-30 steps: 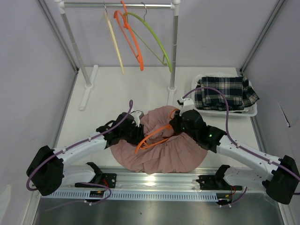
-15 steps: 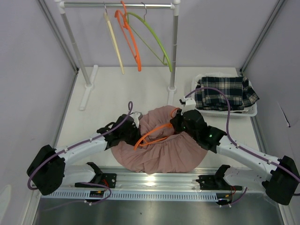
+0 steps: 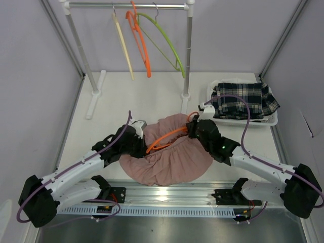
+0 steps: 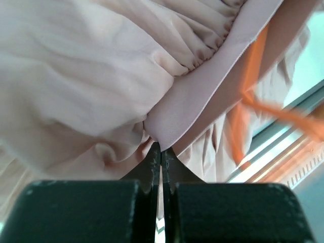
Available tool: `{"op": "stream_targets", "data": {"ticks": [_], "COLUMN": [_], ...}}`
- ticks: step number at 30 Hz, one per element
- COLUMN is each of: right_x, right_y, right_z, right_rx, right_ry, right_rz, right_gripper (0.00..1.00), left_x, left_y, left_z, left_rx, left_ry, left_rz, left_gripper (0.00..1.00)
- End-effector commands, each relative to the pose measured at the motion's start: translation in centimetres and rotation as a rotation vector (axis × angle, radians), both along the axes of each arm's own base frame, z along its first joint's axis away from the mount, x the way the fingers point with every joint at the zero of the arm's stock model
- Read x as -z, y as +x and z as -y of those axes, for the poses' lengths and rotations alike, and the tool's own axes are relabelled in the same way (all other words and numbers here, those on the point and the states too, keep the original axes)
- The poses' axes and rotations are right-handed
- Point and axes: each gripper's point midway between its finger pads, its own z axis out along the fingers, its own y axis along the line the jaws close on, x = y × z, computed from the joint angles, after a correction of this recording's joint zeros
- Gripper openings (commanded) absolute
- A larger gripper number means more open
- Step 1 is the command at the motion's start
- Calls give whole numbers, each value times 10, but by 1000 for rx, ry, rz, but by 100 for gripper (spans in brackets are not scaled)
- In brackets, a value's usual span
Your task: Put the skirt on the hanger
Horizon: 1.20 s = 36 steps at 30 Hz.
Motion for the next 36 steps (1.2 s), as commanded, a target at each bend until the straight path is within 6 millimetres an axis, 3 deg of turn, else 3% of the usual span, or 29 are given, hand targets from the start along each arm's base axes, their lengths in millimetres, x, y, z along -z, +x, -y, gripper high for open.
{"op": "stream_targets", "data": {"ticks": [1, 7, 10, 14, 18, 21, 25, 36], "right_x": [4, 11, 15, 19, 9, 6, -15, -58], "right_y": [16, 21, 22, 28, 26, 20, 10, -4], "right_z": [26, 31, 27, 29, 27, 22, 1, -38], "right_rx": [147, 214, 223, 236, 238, 223, 179, 83], "right_ry": [-55, -93, -106, -63, -84, -119, -152, -96], "right_rz": [61, 76, 79, 38, 80, 105, 159, 173], "right_gripper": [0, 0, 0, 0, 0, 0, 0, 0], "left_x": [-24, -46, -51, -43, -59, -85, -131, -148], "left_y": [1, 2, 1, -4, 0, 7, 17, 22], "left_z": [-5, -8, -10, -16, -13, -6, 6, 25], "left_rx": [-38, -42, -41, -33, -37, -30, -5, 51], "left_ry": [-29, -46, -35, 3, -25, -63, -121, -148], "left_rz": [9, 26, 22, 3, 32, 67, 139, 149], "left_gripper": [0, 0, 0, 0, 0, 0, 0, 0]}}
